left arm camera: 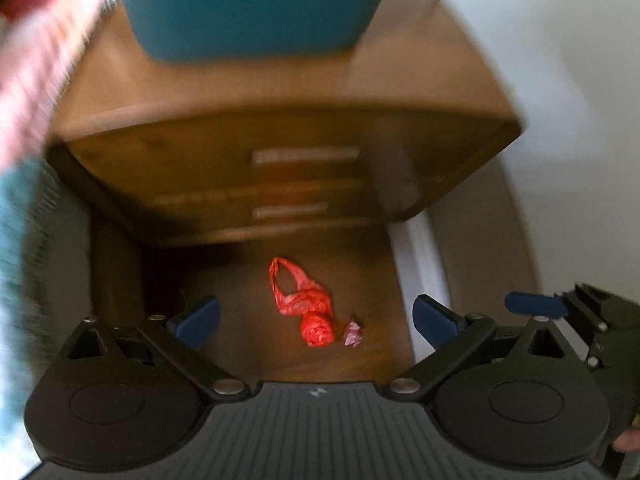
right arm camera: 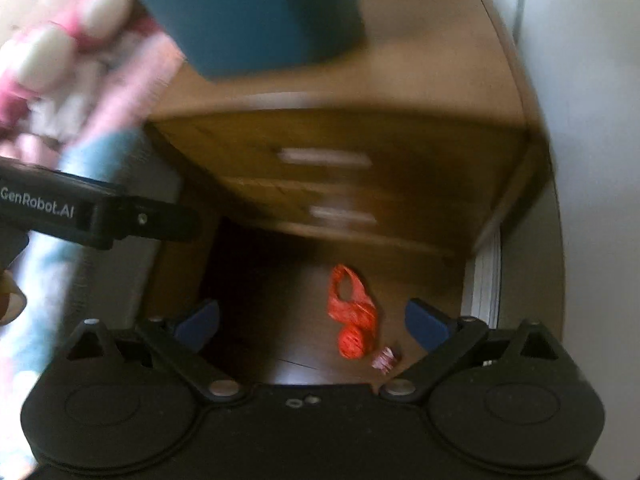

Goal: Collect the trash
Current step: 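Lower both open tools toward the red bag and wrapper on floor, then grasp red plastic bag with left tool while right tool grasps red wrapper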

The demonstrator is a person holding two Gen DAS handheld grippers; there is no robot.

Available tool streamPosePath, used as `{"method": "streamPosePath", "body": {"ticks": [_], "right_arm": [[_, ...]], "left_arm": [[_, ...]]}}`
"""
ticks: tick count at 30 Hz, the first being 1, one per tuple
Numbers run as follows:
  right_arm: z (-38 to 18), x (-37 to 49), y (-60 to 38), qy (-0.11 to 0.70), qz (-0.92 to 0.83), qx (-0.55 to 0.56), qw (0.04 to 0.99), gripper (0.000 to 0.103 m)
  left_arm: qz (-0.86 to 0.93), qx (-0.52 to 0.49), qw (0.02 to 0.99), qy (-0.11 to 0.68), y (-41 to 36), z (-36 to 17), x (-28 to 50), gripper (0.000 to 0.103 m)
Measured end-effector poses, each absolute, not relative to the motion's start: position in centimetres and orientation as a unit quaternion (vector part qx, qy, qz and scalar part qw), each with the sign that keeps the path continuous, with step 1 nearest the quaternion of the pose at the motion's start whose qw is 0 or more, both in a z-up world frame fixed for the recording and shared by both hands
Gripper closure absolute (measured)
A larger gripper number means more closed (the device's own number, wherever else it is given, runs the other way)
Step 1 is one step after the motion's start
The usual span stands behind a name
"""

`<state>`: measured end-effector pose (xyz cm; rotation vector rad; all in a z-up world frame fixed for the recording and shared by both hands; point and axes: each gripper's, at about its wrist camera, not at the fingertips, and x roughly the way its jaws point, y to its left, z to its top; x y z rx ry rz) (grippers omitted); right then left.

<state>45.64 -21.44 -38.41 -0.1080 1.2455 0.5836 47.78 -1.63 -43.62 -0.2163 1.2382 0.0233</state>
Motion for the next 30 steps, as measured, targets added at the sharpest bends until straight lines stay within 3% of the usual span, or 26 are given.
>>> {"method": "streamPosePath", "body": {"ticks": [9, 18, 26, 30], "right_arm": [[-58.1, 44.4, -23.3, 0.611, 0.251, -0.069, 0.748, 0.011], [-73.2, 43.7, -23.5, 0.624, 0.275, -0.144, 0.717, 0.028], [-80.1, 42.6, -21.5, 0.609, 0.311, -0.218, 0.696, 0.037], [-81.7, 42.2, -20.7, 0.608, 0.325, -0.239, 0.683, 0.047]], "left_arm": [[0.006, -0.084, 0.763, 0.64, -5.1, -63.2, 49.9, 0.0], [0.033, -0.081, 0.713, 0.695, -6.7, -79.5, 52.3, 0.0], [0.06, -0.126, 0.681, 0.719, -5.7, -86.5, 53.9, 0.001], [0.052, -0.139, 0.667, 0.73, -5.7, -88.2, 54.1, 0.016]]}}
